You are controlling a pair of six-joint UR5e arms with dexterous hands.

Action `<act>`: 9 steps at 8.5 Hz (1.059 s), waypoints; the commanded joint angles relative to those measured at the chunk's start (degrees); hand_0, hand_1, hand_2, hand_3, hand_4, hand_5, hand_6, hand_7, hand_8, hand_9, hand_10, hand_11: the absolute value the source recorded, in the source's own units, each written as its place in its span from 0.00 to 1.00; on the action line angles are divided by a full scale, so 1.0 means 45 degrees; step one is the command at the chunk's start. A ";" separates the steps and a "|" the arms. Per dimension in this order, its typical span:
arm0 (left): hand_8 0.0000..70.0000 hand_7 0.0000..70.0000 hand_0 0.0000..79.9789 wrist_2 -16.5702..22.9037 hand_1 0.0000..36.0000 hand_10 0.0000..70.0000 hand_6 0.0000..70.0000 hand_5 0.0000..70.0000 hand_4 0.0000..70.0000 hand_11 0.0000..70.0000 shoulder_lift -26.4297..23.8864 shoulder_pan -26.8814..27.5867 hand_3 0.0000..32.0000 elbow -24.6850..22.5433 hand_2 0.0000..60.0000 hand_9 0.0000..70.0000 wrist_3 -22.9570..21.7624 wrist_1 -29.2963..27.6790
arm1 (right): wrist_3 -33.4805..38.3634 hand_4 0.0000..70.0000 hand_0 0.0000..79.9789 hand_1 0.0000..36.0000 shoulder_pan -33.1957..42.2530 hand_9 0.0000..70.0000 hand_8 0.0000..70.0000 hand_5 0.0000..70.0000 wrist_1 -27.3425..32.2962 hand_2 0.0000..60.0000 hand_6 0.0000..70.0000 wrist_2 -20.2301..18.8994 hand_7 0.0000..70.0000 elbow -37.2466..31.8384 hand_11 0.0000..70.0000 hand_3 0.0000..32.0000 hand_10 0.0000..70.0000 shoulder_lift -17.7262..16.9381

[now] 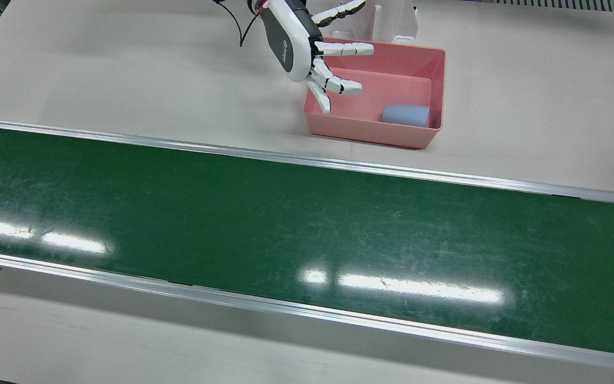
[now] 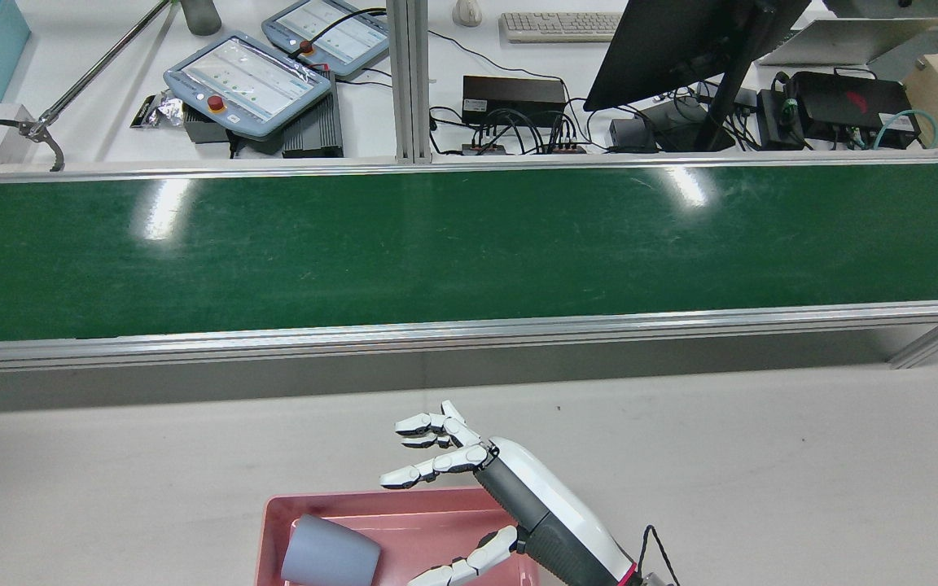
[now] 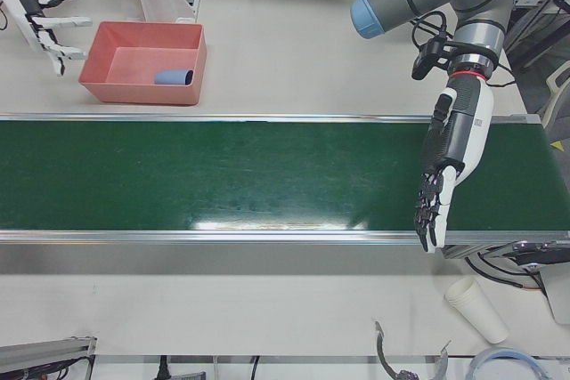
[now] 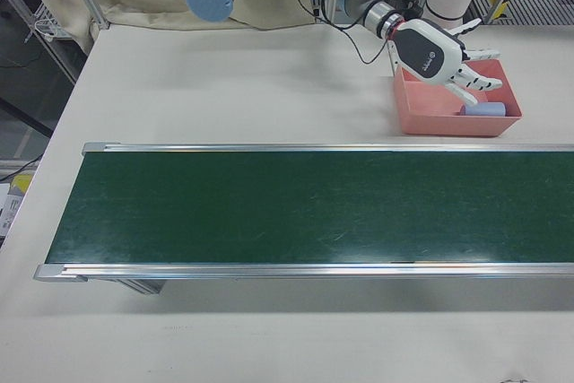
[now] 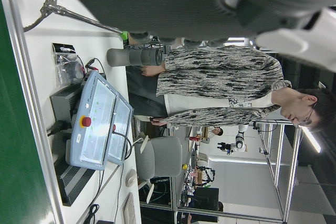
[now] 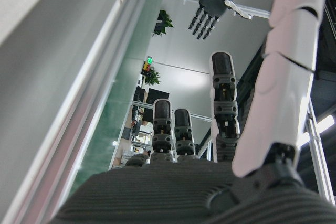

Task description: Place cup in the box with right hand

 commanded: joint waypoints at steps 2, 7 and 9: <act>0.00 0.00 0.00 0.0000 0.00 0.00 0.00 0.00 0.00 0.00 0.0000 0.0019 0.00 -0.0019 0.00 0.00 0.0000 0.0000 | 0.2722 0.60 0.69 0.49 0.4509 0.39 0.25 0.09 -0.3220 0.23 0.13 -0.1846 0.48 0.3459 0.10 0.00 0.06 -0.2249; 0.00 0.00 0.00 0.0000 0.00 0.00 0.00 0.00 0.00 0.00 0.0000 0.0000 0.00 -0.0019 0.00 0.00 0.0000 0.0000 | 0.8090 0.51 0.68 0.46 1.3946 0.40 0.25 0.10 -0.3325 0.18 0.13 -0.8543 0.45 -0.2208 0.19 0.00 0.12 -0.2641; 0.00 0.00 0.00 0.0000 0.00 0.00 0.00 0.00 0.00 0.00 0.0000 0.0019 0.00 -0.0019 0.00 0.00 0.0000 0.0000 | 0.9901 0.50 0.67 0.41 1.4875 0.41 0.26 0.10 0.0461 0.11 0.13 -0.9120 0.44 -0.6366 0.23 0.00 0.14 -0.2700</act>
